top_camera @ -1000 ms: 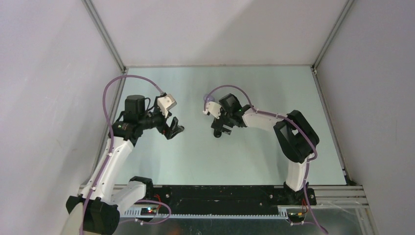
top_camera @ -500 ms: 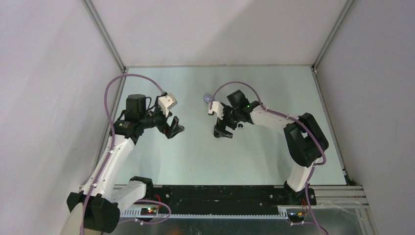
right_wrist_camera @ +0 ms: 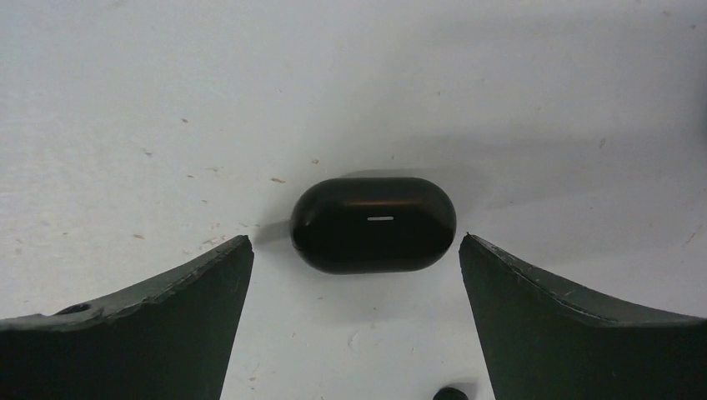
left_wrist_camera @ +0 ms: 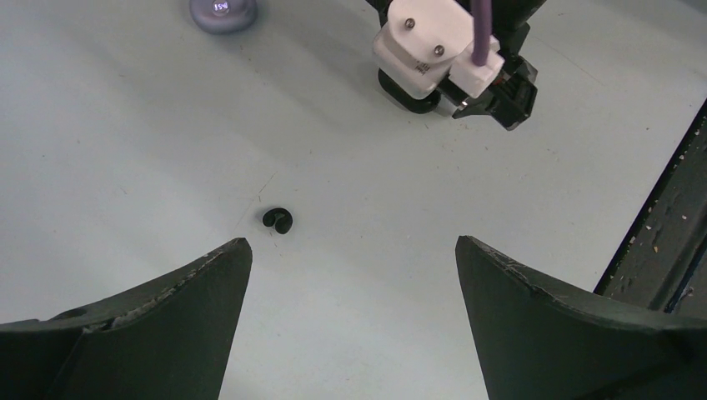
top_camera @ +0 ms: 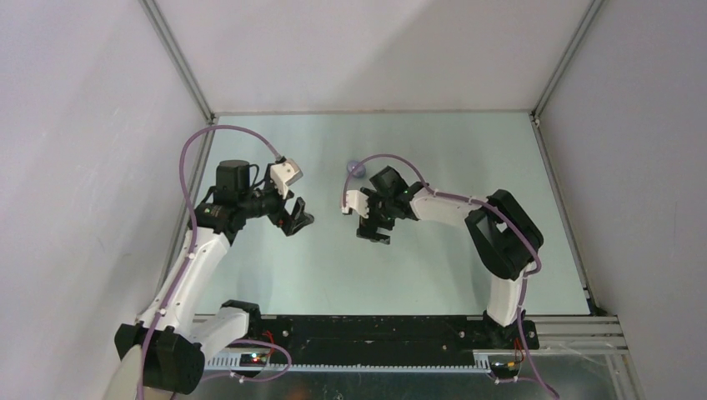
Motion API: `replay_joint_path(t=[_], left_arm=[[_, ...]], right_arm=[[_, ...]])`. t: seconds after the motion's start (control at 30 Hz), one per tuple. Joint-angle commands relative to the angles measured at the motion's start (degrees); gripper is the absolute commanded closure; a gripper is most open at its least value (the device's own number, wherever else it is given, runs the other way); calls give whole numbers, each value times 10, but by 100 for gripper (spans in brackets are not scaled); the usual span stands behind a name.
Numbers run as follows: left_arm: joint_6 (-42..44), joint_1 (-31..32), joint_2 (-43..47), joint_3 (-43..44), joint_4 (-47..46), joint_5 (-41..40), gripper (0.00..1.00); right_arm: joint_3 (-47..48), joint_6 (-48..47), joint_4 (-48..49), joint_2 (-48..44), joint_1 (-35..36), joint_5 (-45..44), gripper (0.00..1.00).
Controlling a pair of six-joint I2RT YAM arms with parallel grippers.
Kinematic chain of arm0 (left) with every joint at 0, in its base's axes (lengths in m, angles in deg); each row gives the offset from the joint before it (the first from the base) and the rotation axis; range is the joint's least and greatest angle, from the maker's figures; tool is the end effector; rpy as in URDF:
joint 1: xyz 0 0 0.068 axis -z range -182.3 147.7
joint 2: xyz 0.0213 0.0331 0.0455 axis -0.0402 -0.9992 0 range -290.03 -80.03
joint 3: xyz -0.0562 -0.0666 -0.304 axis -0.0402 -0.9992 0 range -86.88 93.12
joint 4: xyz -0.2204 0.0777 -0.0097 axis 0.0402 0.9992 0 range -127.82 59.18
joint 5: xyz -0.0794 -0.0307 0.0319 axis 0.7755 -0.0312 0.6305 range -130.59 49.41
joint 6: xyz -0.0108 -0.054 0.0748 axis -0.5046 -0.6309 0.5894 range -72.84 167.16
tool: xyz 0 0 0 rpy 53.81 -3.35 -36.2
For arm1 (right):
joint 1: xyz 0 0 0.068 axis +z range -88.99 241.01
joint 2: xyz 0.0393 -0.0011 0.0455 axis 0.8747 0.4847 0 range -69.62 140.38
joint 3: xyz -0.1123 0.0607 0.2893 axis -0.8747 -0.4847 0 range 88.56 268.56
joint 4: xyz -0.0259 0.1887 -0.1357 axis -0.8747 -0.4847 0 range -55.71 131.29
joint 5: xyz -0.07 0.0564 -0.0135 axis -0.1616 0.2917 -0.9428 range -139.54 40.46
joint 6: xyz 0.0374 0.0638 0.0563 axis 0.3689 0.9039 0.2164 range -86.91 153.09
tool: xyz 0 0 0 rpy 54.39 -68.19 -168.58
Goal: Insert the wireless bluetooth earbuds into the charging case
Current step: Pick up the charging case.
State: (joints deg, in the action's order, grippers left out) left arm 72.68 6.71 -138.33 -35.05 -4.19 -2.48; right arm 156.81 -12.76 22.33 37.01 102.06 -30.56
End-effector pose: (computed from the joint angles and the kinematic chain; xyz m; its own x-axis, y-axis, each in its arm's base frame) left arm 0.1751 -0.0800 0.3215 -0.3201 0.3941 -0.8615 0.8061 0.5911 -0.0291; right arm 0.2815 0.2811 0.1936 0.0982 -0.8141 -0.5723 -0.9803 0.0198 -0.1964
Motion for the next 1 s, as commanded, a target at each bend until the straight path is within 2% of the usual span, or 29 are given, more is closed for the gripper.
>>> replay_joint_path(t=[0.0,0.3,0.53,0.63,0.97], left_arm=[[-2,-1,1,-2,-12,8,1],[-1,-1,-1,-2,-12,9,1],[-7,-1,-5,-2,-16,10,1],[-22,-1,-12,-3,-27,15,1],[-109,-1,-43,-12,-107,10,1]], right_arm=[[9,-8,17,19,2,-24,1],[27,-1,-6,35,4,-13,2],[36,2,-24,33,-3,14,14],[36,3,-29,29,-6,26,23],[32,34,-44,-58,-47,91,29]])
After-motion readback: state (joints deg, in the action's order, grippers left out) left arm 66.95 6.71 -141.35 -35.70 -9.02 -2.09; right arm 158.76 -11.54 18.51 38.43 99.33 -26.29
